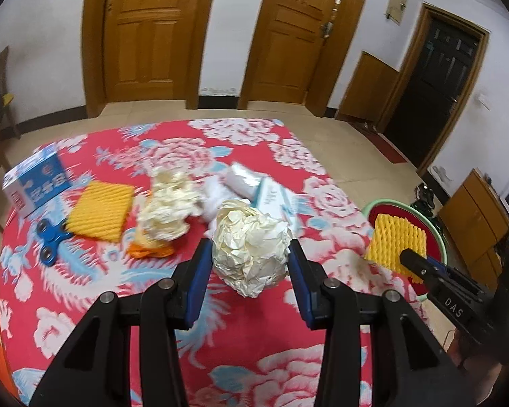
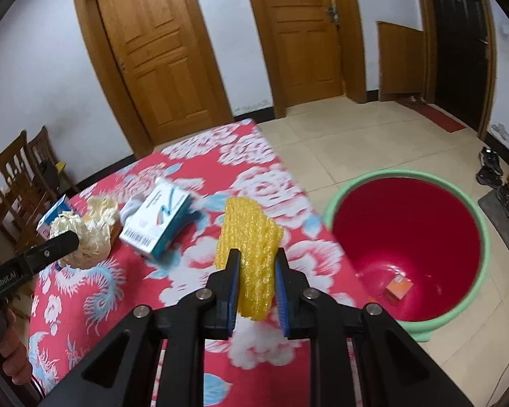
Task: Collect trash
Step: 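Grasp the yellow foam net with the right tool, then drop the yellow foam net into the bucket with the right tool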
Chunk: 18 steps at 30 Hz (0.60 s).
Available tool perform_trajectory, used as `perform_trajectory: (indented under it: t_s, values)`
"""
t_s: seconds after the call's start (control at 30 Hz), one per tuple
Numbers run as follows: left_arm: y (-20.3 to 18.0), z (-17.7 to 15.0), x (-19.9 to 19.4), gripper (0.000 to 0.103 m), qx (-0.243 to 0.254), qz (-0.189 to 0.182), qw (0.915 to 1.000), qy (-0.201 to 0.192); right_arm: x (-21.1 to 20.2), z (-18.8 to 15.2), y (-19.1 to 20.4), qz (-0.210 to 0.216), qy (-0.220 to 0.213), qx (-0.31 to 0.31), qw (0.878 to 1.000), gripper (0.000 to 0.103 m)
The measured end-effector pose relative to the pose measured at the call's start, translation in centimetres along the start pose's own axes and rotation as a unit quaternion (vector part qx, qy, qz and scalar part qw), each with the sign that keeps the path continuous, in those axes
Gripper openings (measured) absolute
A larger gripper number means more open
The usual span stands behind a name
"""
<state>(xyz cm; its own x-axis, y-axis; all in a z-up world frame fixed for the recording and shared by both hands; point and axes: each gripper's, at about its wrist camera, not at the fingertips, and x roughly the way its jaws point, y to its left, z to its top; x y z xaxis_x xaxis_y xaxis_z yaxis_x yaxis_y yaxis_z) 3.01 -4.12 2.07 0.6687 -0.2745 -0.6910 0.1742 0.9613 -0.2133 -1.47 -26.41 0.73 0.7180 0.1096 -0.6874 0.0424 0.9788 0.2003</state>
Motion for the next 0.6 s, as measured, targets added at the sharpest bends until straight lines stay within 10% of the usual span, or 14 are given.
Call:
perform_trajectory:
  t_s: [0.6]
  values:
    - [-8.9, 0.5, 3.4, 0.045, 0.078, -0.051, 0.9955, 0.022, -1.7, 0.0, -8.5, -0.057, -0.022, 0.078, 0.995, 0.021]
